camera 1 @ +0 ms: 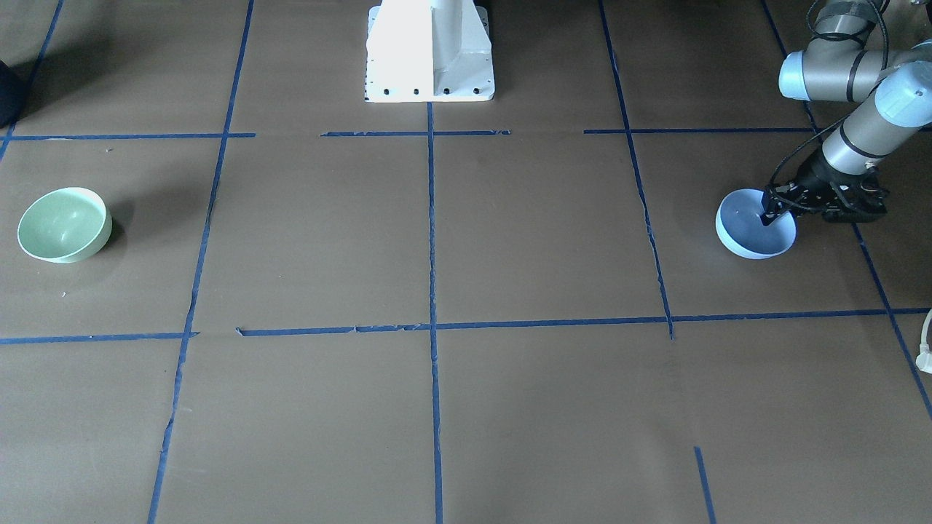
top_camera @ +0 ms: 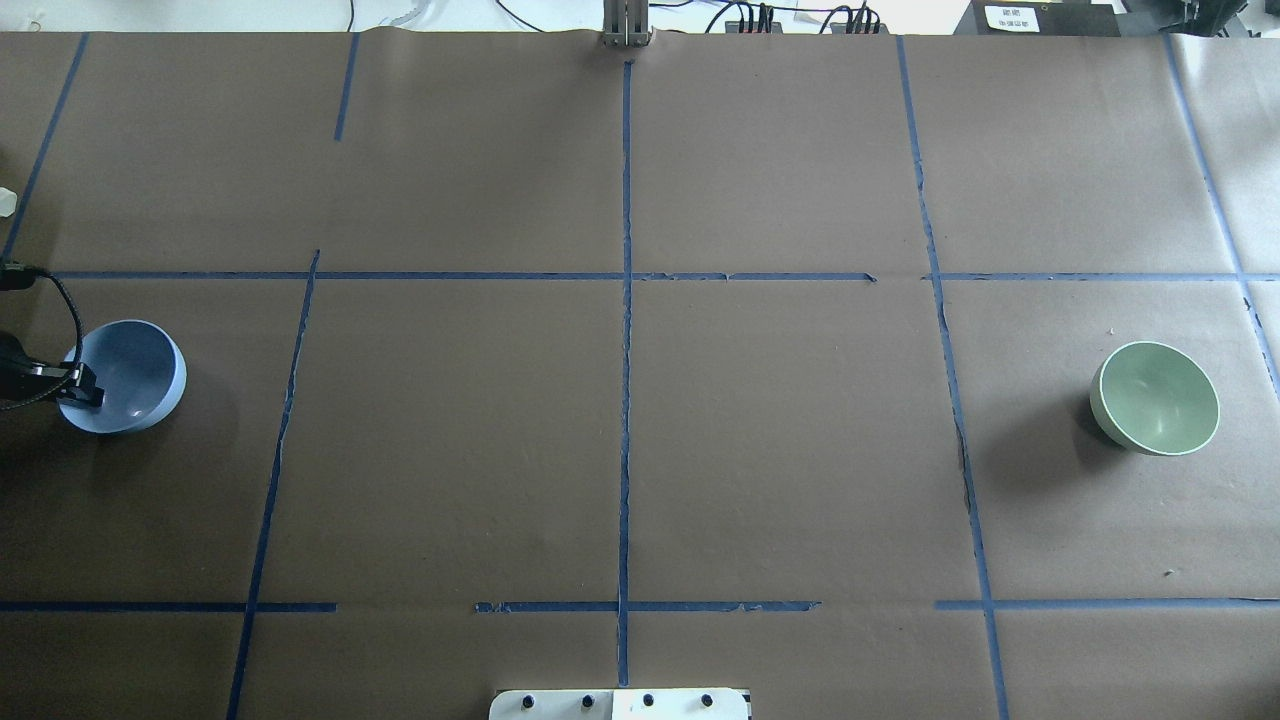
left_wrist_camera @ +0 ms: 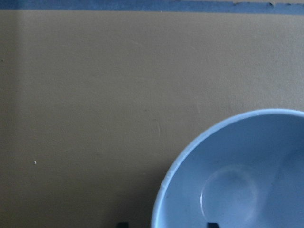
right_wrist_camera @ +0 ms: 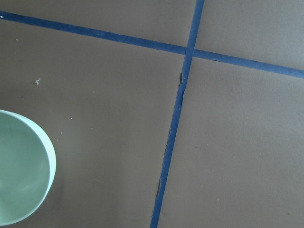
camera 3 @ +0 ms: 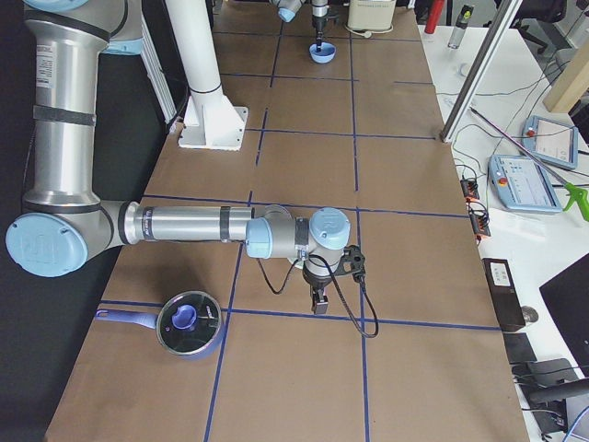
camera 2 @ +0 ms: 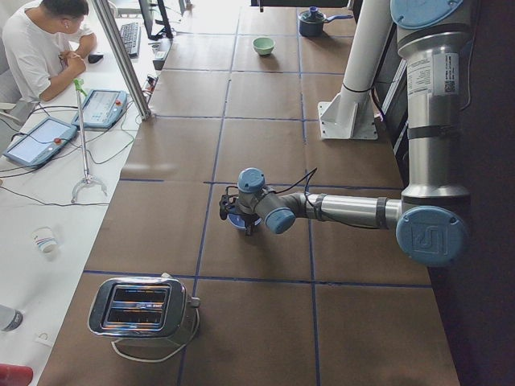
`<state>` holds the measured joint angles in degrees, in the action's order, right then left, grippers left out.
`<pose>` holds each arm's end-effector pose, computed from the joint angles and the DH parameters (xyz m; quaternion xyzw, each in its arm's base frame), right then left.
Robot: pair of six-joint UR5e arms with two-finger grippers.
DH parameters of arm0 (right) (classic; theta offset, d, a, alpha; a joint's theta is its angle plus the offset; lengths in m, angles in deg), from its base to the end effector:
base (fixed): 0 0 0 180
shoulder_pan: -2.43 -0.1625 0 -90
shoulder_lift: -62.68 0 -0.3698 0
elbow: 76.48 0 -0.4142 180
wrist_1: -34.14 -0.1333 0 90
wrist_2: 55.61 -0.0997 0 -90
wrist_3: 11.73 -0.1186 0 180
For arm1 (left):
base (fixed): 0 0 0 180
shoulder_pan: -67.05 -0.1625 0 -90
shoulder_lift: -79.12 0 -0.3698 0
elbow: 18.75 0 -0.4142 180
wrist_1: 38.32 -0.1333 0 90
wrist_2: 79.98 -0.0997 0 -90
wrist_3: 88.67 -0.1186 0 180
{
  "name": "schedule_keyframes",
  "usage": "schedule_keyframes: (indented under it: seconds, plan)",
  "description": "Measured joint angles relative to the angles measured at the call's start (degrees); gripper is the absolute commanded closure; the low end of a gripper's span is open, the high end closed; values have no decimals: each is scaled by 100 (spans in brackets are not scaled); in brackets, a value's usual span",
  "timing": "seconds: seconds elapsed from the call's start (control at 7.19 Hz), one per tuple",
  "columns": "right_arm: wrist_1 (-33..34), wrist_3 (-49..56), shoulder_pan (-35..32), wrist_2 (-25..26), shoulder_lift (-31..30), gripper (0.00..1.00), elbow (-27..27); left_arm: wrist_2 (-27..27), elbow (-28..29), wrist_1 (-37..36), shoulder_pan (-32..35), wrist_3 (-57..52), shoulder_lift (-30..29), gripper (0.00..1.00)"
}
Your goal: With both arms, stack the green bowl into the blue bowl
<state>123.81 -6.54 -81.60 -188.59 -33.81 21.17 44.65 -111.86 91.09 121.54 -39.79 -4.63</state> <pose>0.0028 -0.4771 0.6057 0.0096 -0.3664 -0.0952 0.9255 0.2434 -0.4546 0.5725 0.0302 0.4091 -0.0136 0.9119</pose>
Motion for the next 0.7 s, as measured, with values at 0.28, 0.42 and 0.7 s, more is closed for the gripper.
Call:
schedule_keyframes:
  seconds: [0.28, 0.42, 0.7]
  plan:
    - [4, 0, 0, 0, -1, 0, 6, 426, -278, -358, 129, 159, -193, 99]
    - [3, 0, 0, 0, -1, 0, 6, 551, -618, -1042, 214, 506, -615, 99]
    - [6, 0, 1, -2, -1, 0, -2, 570, -1139, -2567, 57, 1476, -1904, 98]
